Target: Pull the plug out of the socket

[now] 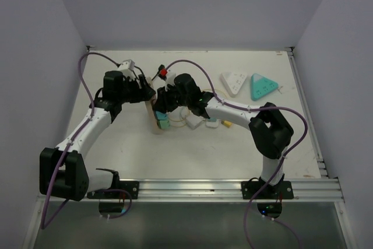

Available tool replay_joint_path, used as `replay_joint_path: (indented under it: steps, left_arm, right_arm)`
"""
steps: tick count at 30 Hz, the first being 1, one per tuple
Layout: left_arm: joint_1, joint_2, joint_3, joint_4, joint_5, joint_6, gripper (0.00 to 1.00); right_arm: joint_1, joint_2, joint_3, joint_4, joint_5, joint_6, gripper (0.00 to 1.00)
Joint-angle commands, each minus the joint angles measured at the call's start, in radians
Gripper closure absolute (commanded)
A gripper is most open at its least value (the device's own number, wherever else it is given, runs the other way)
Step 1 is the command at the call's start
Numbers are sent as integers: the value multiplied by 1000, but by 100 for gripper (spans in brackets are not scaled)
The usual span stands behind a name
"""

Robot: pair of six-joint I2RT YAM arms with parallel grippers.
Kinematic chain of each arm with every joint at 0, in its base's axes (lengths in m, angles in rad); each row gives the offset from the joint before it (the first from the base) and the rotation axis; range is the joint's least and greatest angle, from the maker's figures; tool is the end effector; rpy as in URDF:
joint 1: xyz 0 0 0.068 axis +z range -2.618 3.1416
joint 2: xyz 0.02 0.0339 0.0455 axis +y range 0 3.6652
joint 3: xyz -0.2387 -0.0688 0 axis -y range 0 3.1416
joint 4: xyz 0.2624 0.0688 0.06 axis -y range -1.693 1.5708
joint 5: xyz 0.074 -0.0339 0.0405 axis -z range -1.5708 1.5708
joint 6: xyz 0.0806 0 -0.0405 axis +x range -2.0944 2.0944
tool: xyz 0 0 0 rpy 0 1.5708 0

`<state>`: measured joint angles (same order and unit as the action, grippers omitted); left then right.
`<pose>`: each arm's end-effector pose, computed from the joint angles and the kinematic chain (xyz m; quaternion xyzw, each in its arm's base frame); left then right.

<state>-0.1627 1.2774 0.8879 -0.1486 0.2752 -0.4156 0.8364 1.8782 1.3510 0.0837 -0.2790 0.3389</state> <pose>0.3385 -0.0778 0.2202 -0.0415 0.8631 -0.2538 0.4347 0.3092 0.3756 0.1958 -0.2781 0.7930 0.3911 0.3752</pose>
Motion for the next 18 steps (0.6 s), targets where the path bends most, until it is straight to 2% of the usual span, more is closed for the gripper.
replay_joint_path:
  steps: [1,8,16,18]
  left_arm:
    - [-15,-24,-50,35,24,-55,25]
    - [-46,-21,-90,110,15,-103,38]
    - [-69,-6,-133,250,-7,-157,44]
    - [-74,-1,-144,261,-7,-158,55]
  right_arm:
    - [-3,-73,13,88,-25,-1,100]
    - [-3,-73,7,97,-37,2,100]
    - [-3,-76,-4,113,-48,12,100]
    - [-3,-80,-6,113,-48,12,100]
